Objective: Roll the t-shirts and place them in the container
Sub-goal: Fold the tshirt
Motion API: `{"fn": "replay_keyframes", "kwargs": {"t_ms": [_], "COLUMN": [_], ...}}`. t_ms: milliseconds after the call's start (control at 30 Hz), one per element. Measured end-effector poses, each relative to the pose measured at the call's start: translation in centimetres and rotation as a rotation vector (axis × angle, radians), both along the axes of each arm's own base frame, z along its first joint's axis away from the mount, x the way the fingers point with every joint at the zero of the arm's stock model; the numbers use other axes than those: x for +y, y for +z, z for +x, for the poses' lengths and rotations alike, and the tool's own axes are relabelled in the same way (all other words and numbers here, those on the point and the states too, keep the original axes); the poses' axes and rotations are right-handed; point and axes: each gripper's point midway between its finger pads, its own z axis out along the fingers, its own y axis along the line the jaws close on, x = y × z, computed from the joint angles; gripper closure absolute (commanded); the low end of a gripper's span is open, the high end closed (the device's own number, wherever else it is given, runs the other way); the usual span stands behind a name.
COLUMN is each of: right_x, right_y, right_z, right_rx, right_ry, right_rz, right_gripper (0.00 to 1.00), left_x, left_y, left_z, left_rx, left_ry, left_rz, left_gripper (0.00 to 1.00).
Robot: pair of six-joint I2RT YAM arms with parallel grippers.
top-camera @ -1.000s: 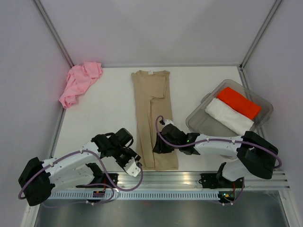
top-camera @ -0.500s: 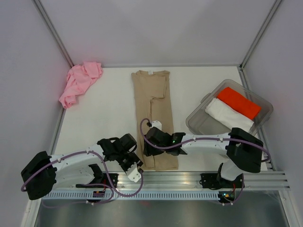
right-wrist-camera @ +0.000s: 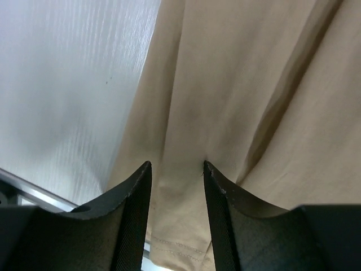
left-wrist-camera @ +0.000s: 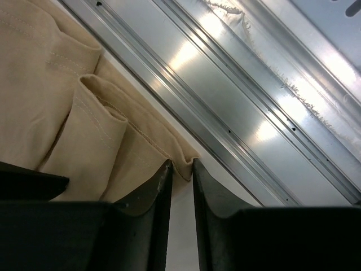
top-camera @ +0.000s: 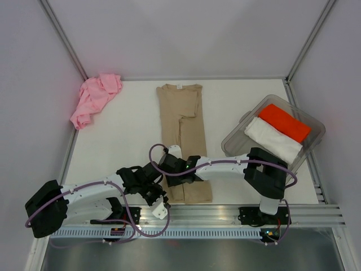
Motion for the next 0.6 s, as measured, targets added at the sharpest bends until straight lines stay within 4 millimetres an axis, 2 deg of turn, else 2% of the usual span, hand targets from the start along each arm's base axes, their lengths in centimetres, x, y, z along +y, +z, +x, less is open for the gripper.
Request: {"fn": "replay_keyframes", "kwargs": {"t_ms": [200, 333, 400, 533, 600], "right_x": [0.4, 0.0, -0.1, -0.2, -0.4], "right_y": [0.7, 0.8, 0.8, 0.8, 0.7], "right_z": [1.3, 1.6, 1.7, 2.0, 1.9], "right_rx": [-0.045, -0.061, -0.064, -0.078, -0.081], "right_ry": [-0.017, -0.025, -0.029, -0.041, -0.045], "right_rz": [-0.040, -0.062, -0.065, -0.071, -0.075], "right_gripper": [0.61, 0.78, 0.81, 0.96, 1.00], "left_x": [0.2, 0.2, 0.2, 0.2, 0.3], "left_y": [-0.2, -0.2, -0.1, -0.1, -0.1], "left_z": [-0.3, -0.3, -0.3, -0.3, -0.4], "left_rx": [0.009, 0.017, 0.018, 0.018, 0.018], "left_ry": [0.003, 0.015, 0.019, 0.021, 0.024], "left_rz": [-0.003, 0.000, 0.000, -0.002, -0.003], "left_gripper": [0.82, 0.87, 0.89, 0.97, 0.98]}}
